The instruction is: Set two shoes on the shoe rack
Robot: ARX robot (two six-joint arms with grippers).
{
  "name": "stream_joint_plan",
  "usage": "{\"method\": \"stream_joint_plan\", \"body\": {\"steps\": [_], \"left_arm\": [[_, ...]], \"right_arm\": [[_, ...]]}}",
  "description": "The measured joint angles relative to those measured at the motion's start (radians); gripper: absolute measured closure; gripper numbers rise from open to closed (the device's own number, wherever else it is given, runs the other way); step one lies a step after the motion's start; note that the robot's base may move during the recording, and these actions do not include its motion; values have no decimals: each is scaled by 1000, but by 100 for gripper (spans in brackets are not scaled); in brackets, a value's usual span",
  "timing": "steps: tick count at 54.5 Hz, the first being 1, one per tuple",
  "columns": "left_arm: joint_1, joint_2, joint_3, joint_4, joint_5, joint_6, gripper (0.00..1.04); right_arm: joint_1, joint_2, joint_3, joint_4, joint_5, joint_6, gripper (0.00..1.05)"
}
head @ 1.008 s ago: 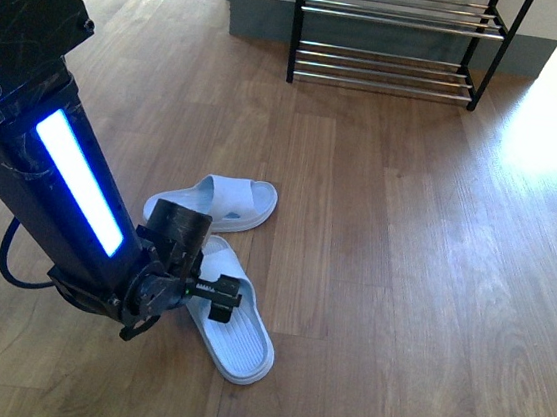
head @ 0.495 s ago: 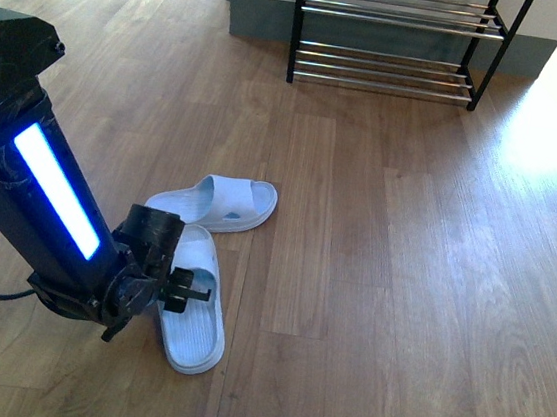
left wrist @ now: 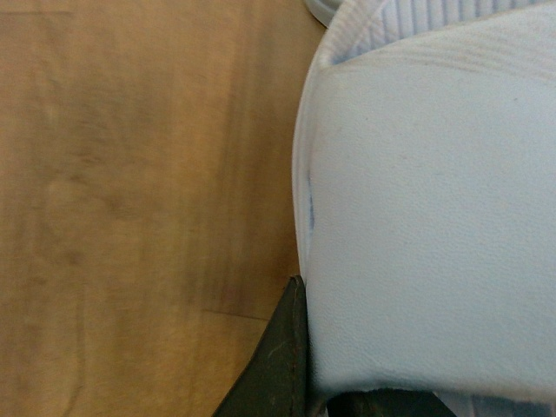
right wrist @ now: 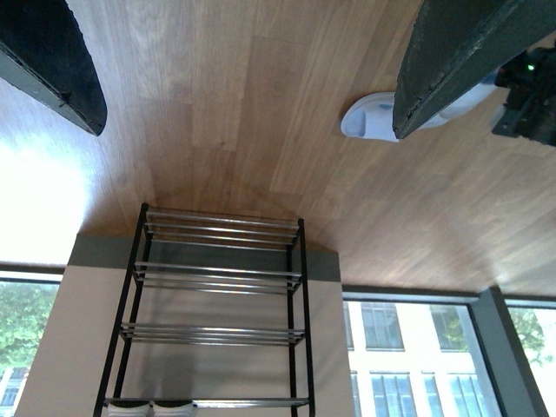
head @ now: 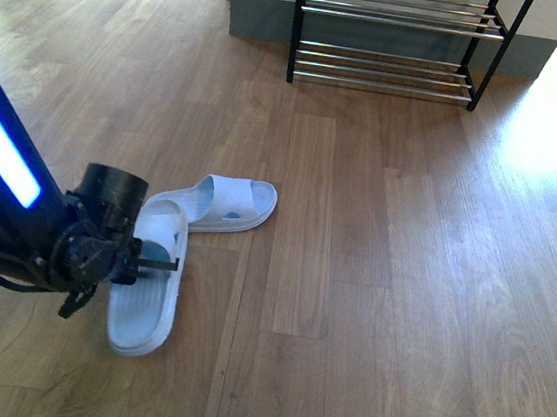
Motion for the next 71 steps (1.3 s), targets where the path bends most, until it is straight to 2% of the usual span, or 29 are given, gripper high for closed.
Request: {"method": "stream_joint_plan", "body": {"steps": [16, 24, 28, 40, 71], "left_arm": [[2, -443, -367, 84, 23, 5, 103], [6, -832, -623, 127, 18, 79, 103], [11, -1030, -748, 109, 7, 119, 103], [14, -1403, -955, 77, 1, 233, 103], [14, -1443, -964, 80, 2, 272, 103]], "right_arm": [[0, 0, 0, 0, 0, 0, 9], [0, 0, 0, 0, 0, 0, 9], [0, 0, 0, 0, 0, 0, 9], [0, 0, 0, 0, 0, 0, 9], [0, 0, 0, 0, 0, 0, 9]]}}
